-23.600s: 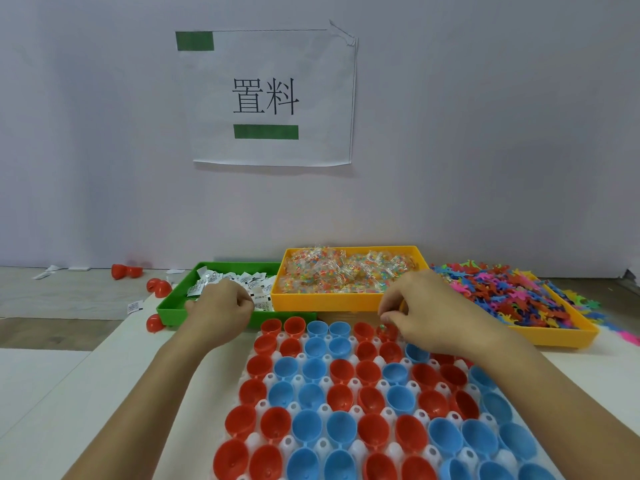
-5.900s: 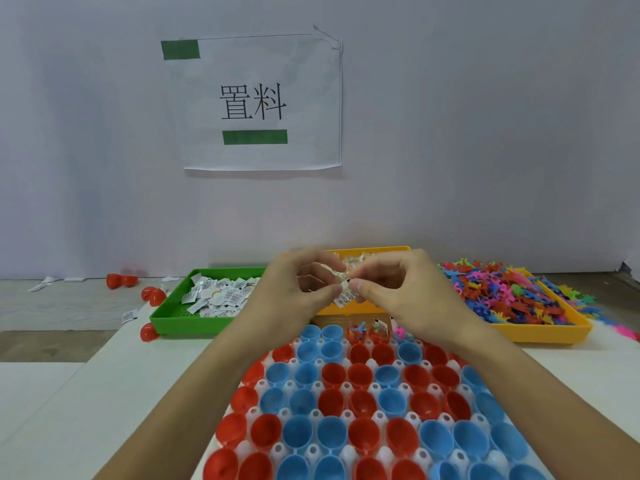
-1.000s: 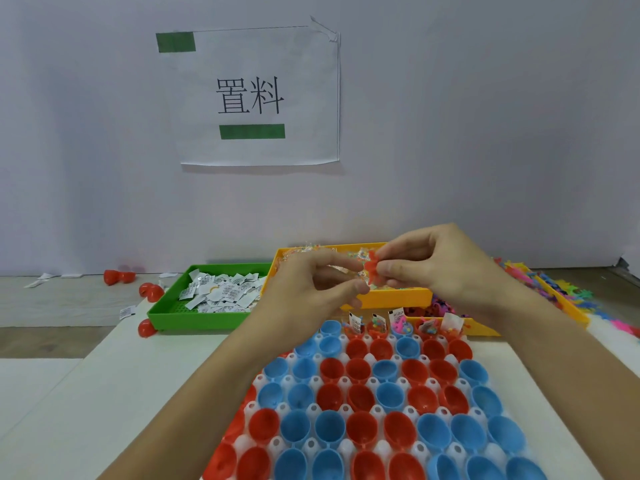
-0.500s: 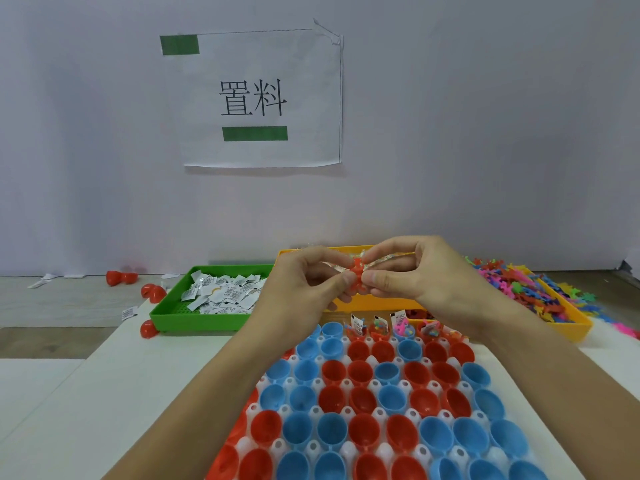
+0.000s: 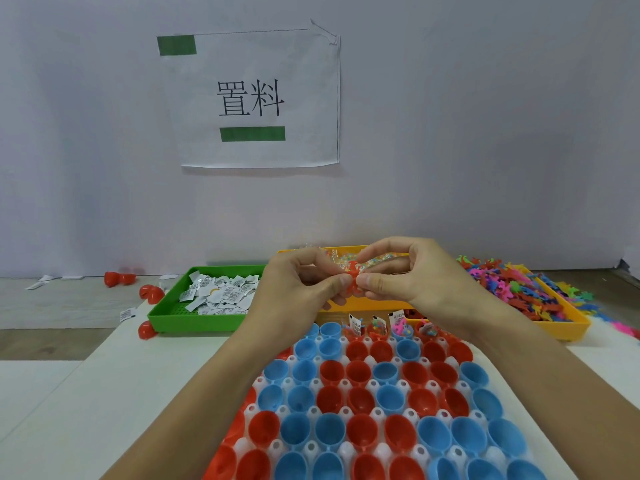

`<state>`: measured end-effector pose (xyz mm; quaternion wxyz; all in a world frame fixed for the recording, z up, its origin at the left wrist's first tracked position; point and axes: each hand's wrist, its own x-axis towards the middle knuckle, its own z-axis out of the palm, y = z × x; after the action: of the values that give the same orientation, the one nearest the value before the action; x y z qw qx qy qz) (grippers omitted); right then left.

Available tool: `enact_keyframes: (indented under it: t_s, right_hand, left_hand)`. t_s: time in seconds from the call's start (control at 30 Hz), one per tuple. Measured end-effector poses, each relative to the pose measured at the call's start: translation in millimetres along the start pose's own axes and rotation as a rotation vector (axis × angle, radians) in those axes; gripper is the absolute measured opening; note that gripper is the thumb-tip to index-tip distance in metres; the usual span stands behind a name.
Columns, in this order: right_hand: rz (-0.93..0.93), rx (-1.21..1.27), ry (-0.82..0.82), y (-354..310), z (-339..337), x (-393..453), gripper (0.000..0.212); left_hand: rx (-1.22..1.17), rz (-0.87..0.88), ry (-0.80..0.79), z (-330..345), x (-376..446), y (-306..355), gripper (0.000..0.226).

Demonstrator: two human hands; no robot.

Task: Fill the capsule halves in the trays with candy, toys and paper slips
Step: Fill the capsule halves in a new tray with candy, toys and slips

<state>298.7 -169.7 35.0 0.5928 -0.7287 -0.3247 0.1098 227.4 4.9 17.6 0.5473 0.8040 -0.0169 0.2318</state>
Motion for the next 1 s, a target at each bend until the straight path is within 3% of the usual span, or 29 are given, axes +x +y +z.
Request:
enact_keyframes:
  t_s: [0.4,0.57,0.73,1.0]
  right_hand:
    - [-0.076,-0.232,0.007,6,10,3,0.017]
    - [-0.089,-0.279,0.090,8,5,4,0.009]
    - [-0.084,-0.328,0.147,9,-3,6,0.009]
    - [-0.104,-0.389,0.167,12,-5,7,0.009]
  left_hand:
    - [0.065,0.002,-0.062,-2,2,0,0.003]
    - [0.162,-0.067,-0.013,-10,5,-12,0.004]
    - [0.299,-0.158,-0.002,-14,6,-31,0.011]
    - [0.363,-0.091,0.022,-8,5,-37,0.028]
